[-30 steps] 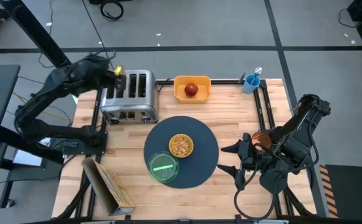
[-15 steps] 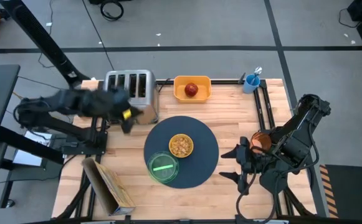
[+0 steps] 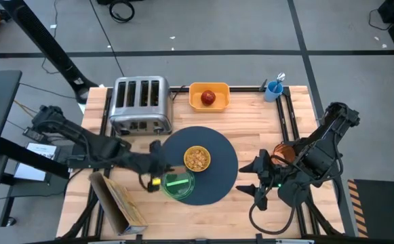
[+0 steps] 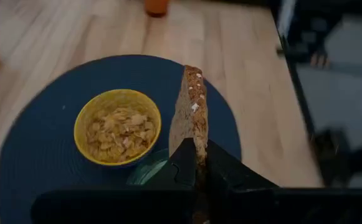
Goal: Arrange a breakfast setting
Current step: Put the bread on the green plate
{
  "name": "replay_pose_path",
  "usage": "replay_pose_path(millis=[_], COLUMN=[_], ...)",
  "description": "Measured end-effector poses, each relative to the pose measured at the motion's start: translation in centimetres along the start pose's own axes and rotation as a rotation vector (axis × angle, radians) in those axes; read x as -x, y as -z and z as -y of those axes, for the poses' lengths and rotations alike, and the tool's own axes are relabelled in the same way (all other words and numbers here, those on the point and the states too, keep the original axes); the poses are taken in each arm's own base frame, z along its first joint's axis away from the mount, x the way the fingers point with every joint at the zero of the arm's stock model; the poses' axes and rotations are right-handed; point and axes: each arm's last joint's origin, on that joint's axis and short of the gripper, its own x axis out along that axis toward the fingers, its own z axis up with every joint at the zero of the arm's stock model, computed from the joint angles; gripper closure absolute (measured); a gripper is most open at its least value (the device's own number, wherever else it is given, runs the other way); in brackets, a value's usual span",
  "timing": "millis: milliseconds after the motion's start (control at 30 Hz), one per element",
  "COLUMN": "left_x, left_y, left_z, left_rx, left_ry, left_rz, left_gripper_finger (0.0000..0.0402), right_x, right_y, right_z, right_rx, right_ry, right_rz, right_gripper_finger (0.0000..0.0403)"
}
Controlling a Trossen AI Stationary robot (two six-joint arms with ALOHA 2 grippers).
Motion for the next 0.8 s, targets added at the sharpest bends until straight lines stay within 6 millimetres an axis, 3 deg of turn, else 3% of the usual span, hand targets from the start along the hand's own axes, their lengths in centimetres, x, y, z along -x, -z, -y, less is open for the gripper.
replay_pose_path(millis=[200,367,800], left_x=[-1.5,-3.4,-7.0], left_y=[1.7,2.9,5.7], left_z=[2.3,2.9,3.1], left_rx=[-0.323,-0.517,-0.56], left_ry=[-0.033,-0.111,-0.207], left_rz=[-0.057,-0.117,-0.292], left_gripper_finger=[0.0384,0.0384,0.0384], right_x=[-0.6,-1.4,-2.2], right_y=[-0.7,-1.4,-2.8], right_z=[0.5,1.2,1.5], right_rx=[0.082,0.064,-0.074], right_ry=[0.025,0.059,0.054], right_rz=[0.013,0.026,0.085], right_gripper_finger=[0.0108,0.0108,0.011])
